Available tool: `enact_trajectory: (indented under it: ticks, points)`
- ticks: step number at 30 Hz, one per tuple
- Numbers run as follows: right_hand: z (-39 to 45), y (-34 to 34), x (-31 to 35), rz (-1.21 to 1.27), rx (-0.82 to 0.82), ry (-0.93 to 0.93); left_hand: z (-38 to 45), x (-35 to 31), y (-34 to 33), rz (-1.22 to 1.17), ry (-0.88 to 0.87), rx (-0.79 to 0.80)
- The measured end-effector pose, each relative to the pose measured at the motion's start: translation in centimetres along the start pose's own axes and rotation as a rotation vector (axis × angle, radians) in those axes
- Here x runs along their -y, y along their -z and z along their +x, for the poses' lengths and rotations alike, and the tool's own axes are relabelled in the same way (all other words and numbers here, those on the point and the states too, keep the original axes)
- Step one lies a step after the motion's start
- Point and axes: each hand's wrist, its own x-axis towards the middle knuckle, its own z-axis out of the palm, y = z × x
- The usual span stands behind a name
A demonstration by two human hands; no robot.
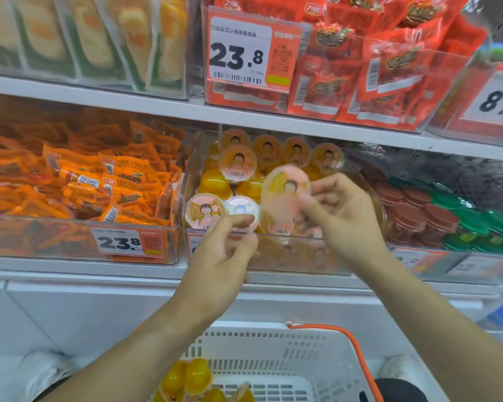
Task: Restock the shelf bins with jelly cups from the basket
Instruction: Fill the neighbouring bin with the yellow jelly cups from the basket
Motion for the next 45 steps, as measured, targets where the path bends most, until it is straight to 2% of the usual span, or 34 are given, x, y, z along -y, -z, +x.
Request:
enact_trajectory:
  ticks: [3,7,10,14,21,30,33,35,37,41,43,45]
  points:
    - [5.4,0.0,-0.7,-0.141,-0.058,-0.004,0.3,1.0,0.3,0.164,-0.002,0.024]
    - [10.5,-0.2,-3.6,-0.262,-0.077,-0.132,0.3,1.3,0.2,0.175,-0.044,0.033]
    - [11.8,-0.3,-4.4,-0.343,-0.092,-0.139,0.4,1.4,0.2,0.163,-0.076,0.02]
    - [11.9,-0.9,-4.1,-0.396,-0.075,-0.078,0.4,1.4,0.0,0.148,-0.104,0.027]
    - [11.6,-0.7,-4.2,-0.388,-0.074,-0.124,0.4,1.5,0.0,0.132,-0.11,0.036]
    - [10.5,-1.1,-2.9,-0.618,-0.038,-0.071,0.6,1.9,-0.1,0.145,-0.139,0.019]
    - [9.7,-1.1,-2.4,-0.682,-0.072,-0.093,0.5,2.1,-0.3,0.159,-0.188,-0.006]
    - [8.5,-1.0,-1.7,-0.71,-0.147,-0.028,0.2,2.0,-0.5,0.17,-0.253,-0.032]
    - [6.1,-1.0,-0.5,-0.648,-0.206,0.111,-0.2,2.0,-0.4,0.176,-0.276,-0.027]
    - [-1.4,-2.4,0.3,-0.419,-0.262,0.391,-1.2,2.2,0.2,0.23,-0.055,0.15]
    - [-5.8,-3.9,-1.9,-0.267,-0.238,0.394,-1.7,3.6,0.6,0.416,0.032,0.289]
    - [-10.1,-5.3,-6.0,-0.219,-0.189,0.286,-2.6,6.2,0.8,0.601,0.115,0.454]
